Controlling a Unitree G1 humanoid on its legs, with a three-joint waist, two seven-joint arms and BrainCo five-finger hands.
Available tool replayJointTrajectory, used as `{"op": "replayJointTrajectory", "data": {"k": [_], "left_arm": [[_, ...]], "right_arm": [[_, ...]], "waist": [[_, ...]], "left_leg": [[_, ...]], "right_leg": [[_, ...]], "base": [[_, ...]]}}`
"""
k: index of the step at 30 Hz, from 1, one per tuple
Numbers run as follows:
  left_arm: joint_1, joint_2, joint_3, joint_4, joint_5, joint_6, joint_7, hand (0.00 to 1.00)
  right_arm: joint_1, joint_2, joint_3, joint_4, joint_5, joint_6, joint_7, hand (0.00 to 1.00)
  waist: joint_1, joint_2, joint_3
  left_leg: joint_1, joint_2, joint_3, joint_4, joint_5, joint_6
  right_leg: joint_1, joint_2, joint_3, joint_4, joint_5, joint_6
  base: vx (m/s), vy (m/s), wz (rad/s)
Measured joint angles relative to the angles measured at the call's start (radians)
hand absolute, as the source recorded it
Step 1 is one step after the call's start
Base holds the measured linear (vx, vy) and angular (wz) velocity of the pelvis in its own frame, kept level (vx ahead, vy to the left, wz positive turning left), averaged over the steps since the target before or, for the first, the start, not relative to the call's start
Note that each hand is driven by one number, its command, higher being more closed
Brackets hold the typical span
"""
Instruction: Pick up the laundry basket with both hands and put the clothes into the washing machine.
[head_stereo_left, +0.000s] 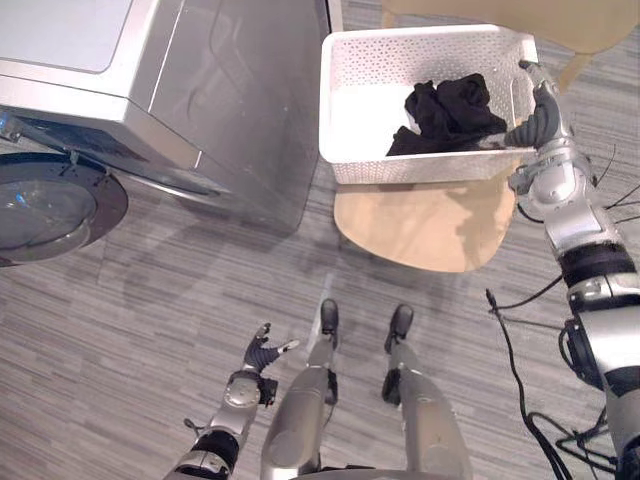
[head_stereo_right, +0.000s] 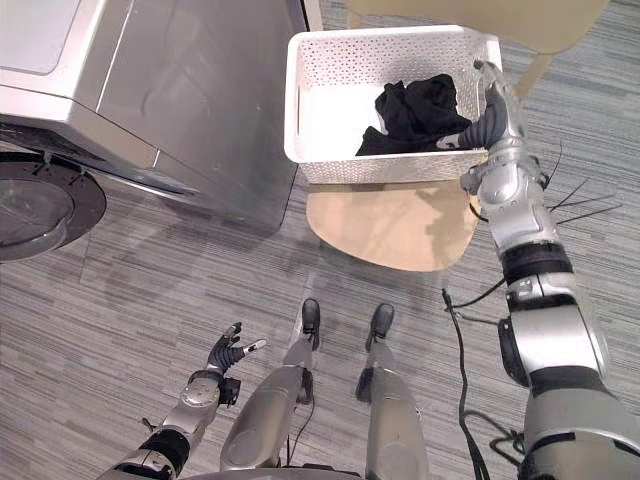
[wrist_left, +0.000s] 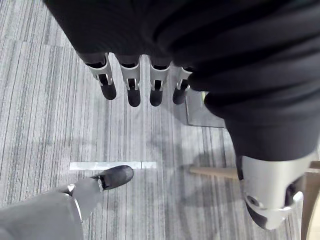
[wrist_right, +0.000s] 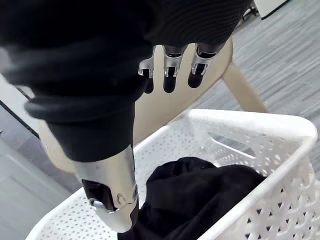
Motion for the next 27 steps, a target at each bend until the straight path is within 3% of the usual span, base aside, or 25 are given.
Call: {"op": "replayJointTrajectory", "data": {"k": [3,7,12,15,17,23,24,27], "left_arm": [[0.0,0.0,-0.001,0.002,-0.001,-0.001,0.0,0.0],[-0.003,0.006,-0.001,0.001,-0.003,-0.01,0.001,0.0],[-0.036,0.008,-0.012,-0.014,-0.012,-0.023,0.003,0.0],[-0.049,0.013,-0.029,-0.033,-0.031,-0.024,0.016,0.0],[-0.063,0.013,-0.055,-0.075,-0.045,-0.037,0.019,0.0],[-0.078,0.012,-0.1,-0.17,-0.075,-0.046,0.017,0.0],[-0.079,0.013,-0.1,-0.189,-0.079,-0.046,0.014,0.0],[-0.078,0.018,-0.101,-0.21,-0.078,-0.045,-0.009,0.0]], "right_arm": [[-0.048,-0.008,0.037,0.066,0.0,0.001,0.007,0.0],[-0.117,-0.039,0.108,0.112,-0.001,0.001,0.012,0.0],[-0.228,-0.085,0.209,0.192,-0.014,0.0,0.016,0.0],[-0.259,-0.085,0.245,0.223,-0.033,0.0,0.02,0.0],[-0.29,-0.108,0.282,0.242,-0.041,-0.001,0.036,0.0],[-0.308,-0.158,0.337,0.27,-0.013,0.001,0.078,0.0],[-0.288,-0.158,0.359,0.279,0.004,0.004,0.129,1.0],[-0.245,-0.16,0.38,0.282,0.061,0.006,0.193,1.0]], "waist": [[0.022,-0.001,0.0],[0.028,0.001,0.007],[0.08,-0.001,0.034],[0.09,0.001,0.048],[0.111,0.007,0.077],[0.144,0.041,0.093],[0.153,0.042,0.093],[0.161,0.042,0.093]], "left_leg": [[-0.012,0.002,-0.009,0.0,0.002,-0.003],[-0.057,0.002,-0.032,0.0,0.007,-0.008],[-0.125,0.0,-0.055,0.001,0.024,-0.025],[-0.157,-0.001,-0.08,0.001,0.035,-0.041],[-0.179,-0.006,-0.104,0.001,0.058,-0.071],[-0.229,-0.002,-0.188,0.001,0.057,-0.072],[-0.232,-0.001,-0.195,0.0,0.056,-0.072],[-0.232,-0.002,-0.218,0.0,0.054,-0.074]], "right_leg": [[-0.009,0.003,-0.007,-0.002,0.0,0.0],[-0.04,0.003,-0.032,-0.005,0.001,-0.001],[-0.095,0.004,-0.051,-0.013,0.003,-0.005],[-0.12,0.004,-0.065,-0.013,0.003,-0.005],[-0.137,-0.002,-0.069,-0.011,0.003,-0.005],[-0.214,-0.015,-0.091,0.089,-0.047,-0.002],[-0.233,-0.022,-0.09,0.132,-0.068,0.0],[-0.272,-0.045,-0.068,0.25,-0.13,0.011]], "base": [[0.03,-0.01,0.07],[0.02,0.013,0.15],[0.02,0.036,0.09],[0.04,0.062,0.14],[0.03,0.067,0.11],[0.03,0.092,0.13],[0.06,0.08,0.14],[0.06,0.034,0.23]]}}
